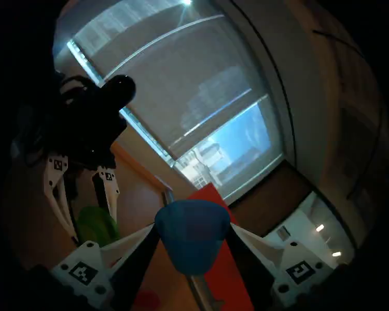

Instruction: Pour water

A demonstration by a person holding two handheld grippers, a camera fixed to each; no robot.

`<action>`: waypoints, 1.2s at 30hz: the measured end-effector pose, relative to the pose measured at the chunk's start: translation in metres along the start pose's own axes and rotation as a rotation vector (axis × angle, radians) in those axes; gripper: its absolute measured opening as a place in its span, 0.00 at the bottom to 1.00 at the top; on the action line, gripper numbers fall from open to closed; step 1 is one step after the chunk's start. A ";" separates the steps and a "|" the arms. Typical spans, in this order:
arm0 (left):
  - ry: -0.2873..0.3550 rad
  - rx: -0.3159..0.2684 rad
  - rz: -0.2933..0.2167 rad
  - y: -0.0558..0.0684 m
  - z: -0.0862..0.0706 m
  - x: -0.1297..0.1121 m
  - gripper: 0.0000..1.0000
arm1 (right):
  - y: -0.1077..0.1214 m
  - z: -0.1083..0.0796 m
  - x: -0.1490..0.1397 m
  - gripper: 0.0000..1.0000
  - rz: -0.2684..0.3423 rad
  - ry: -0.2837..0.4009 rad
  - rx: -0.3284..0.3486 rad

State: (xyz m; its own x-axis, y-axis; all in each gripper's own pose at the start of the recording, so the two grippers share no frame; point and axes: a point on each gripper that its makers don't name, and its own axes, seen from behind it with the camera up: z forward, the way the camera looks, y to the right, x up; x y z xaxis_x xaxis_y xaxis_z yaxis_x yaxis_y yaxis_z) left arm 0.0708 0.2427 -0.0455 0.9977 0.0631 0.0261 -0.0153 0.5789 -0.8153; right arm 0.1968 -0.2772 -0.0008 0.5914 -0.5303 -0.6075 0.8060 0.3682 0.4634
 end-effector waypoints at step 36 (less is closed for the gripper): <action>-0.058 0.034 0.031 -0.019 -0.007 -0.012 0.86 | -0.027 -0.011 -0.034 0.90 0.766 -0.006 0.115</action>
State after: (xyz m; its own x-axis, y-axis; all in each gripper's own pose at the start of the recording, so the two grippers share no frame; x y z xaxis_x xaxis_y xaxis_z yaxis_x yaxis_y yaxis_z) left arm 0.0598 0.2254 -0.0341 0.9912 0.1274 0.0352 -0.0493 0.6032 -0.7961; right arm 0.1554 -0.2605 0.0006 0.9827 -0.1637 -0.0867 0.1642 0.5523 0.8173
